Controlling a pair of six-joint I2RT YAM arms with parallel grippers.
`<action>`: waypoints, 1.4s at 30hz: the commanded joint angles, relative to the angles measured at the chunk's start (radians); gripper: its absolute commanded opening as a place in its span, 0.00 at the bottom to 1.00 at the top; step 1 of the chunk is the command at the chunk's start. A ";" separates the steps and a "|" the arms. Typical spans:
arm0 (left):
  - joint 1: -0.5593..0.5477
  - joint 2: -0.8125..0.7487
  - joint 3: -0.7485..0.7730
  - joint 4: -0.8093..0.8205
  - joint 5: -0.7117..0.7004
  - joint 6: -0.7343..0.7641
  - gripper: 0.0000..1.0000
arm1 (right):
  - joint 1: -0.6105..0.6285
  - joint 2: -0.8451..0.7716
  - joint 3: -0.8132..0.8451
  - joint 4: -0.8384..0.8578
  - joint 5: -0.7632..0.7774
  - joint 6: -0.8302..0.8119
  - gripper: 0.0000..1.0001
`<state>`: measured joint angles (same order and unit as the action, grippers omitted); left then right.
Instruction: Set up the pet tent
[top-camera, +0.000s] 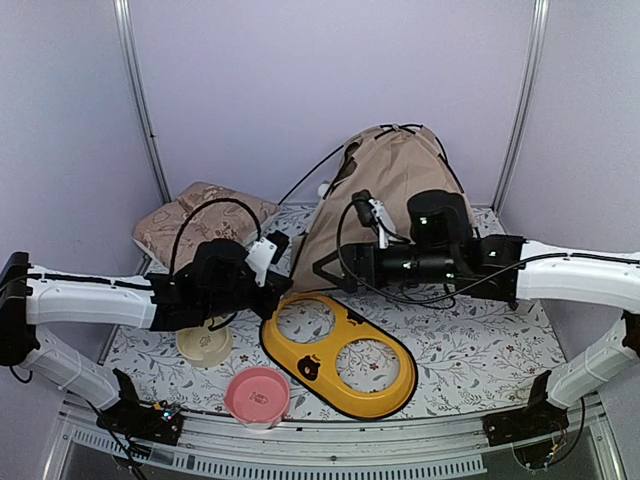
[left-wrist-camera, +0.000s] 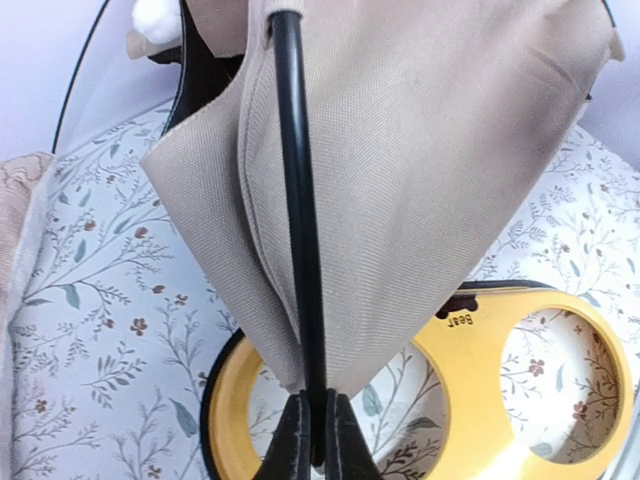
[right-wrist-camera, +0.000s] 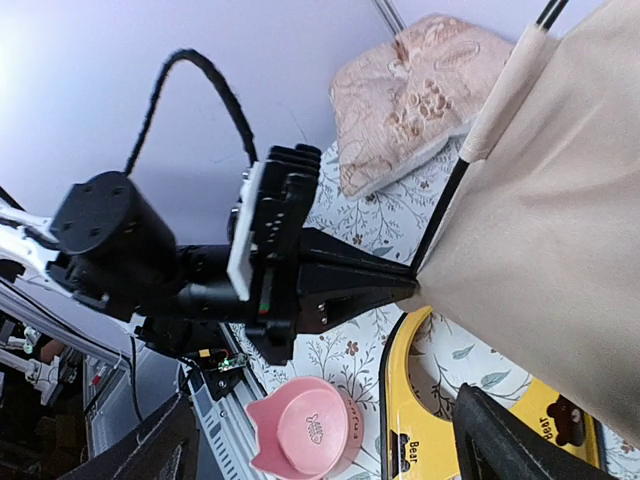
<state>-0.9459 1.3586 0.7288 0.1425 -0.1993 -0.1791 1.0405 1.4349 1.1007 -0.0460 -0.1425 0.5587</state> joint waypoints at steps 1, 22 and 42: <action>0.064 -0.066 0.039 0.013 -0.047 0.111 0.00 | -0.001 -0.194 0.023 -0.202 0.130 -0.067 0.91; 0.114 -0.154 0.089 0.026 -0.080 0.217 0.00 | -0.525 -0.512 -0.061 -0.537 0.296 -0.067 0.79; 0.111 -0.261 0.186 0.027 0.055 0.211 0.00 | -0.626 -0.378 0.101 -0.402 0.261 -0.200 0.00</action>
<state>-0.8440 1.1515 0.8162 0.1406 -0.1848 0.0257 0.4240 1.1107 1.1660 -0.5674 0.0719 0.3538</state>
